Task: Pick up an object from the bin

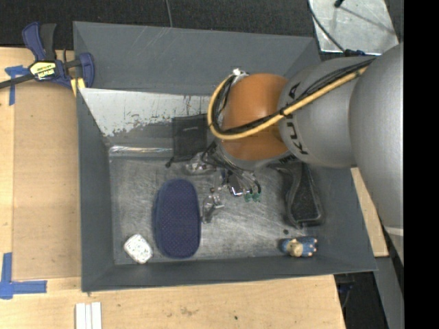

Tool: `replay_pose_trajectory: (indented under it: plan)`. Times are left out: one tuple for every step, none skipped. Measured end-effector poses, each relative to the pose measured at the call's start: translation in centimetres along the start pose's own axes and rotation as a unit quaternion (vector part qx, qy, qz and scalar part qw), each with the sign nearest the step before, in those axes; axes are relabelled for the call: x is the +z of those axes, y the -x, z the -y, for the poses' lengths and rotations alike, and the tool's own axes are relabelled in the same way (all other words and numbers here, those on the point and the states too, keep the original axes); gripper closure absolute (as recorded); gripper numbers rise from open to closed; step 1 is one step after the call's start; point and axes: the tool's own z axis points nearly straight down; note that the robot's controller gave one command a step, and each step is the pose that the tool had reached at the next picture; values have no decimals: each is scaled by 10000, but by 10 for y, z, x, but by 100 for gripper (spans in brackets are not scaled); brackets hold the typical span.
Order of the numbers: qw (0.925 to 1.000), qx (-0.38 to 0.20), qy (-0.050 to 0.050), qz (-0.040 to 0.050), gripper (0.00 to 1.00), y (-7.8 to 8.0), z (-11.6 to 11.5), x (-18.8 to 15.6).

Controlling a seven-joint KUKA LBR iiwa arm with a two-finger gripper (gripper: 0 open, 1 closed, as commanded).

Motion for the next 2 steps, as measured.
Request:
replay_pose_trajectory:
  plan:
    - [9979, 652, 0, 12, 0, 38, -65, -67]
    - [10000, -21, 5, 4, 0, -5, -34, 21]
